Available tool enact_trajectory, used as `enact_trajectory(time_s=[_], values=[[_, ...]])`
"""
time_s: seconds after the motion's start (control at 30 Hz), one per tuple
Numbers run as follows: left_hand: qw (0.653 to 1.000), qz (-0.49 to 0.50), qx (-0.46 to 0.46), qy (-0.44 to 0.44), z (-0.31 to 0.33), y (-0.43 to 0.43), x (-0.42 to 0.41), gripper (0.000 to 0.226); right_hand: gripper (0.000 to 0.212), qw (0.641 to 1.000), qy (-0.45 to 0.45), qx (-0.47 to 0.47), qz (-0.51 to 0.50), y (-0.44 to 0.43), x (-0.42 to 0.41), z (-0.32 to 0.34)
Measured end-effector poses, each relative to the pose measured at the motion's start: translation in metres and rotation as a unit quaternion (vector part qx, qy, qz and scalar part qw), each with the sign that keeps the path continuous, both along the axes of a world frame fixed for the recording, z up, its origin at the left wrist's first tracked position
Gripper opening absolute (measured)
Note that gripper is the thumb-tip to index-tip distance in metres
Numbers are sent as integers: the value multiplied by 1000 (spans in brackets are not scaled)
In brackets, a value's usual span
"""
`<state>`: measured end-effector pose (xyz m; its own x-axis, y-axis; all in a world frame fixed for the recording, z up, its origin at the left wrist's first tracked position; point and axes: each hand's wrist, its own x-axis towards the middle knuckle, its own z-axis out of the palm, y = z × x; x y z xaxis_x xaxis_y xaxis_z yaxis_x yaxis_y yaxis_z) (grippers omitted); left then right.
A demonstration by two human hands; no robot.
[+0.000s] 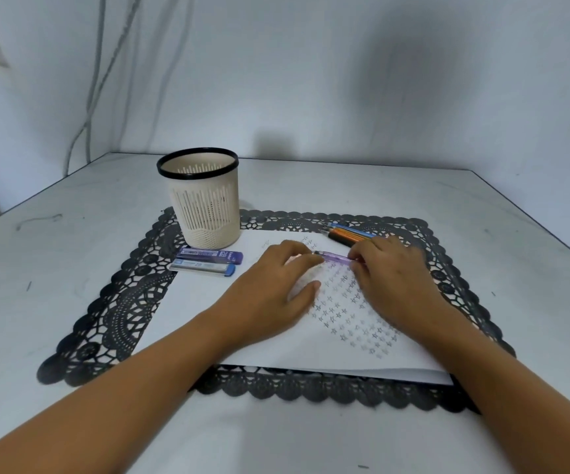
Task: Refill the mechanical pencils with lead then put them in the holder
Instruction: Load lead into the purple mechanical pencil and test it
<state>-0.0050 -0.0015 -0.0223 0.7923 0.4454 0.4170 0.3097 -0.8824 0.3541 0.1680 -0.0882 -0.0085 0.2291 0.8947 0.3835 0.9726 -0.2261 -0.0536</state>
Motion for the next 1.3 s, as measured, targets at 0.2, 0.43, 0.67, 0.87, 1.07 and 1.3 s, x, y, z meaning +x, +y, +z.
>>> enact_trajectory(time_s=[0.2, 0.43, 0.67, 0.87, 1.07, 1.3], values=[[995, 14, 97, -15, 2, -2, 1, 45, 21, 994, -19, 64, 91, -2, -10, 2], [988, 30, 151, 1, 2, -2, 1, 25, 25, 980, 87, 84, 160, -7, -22, 10], [991, 47, 123, -15, 3, 3, -4, 24, 16, 967, 207, 75, 128, -12, -14, 14], [998, -17, 66, -8, 7, -6, -3, 30, 14, 936, 305, 79, 156, -11, -29, 10], [999, -3, 32, -38, 6, 1, -5, 24, 11, 831, 537, 61, 132, -14, -30, 17], [999, 12, 38, -35, 7, 6, -8, 25, 9, 845, 526, 51, 81, -14, -27, 21]])
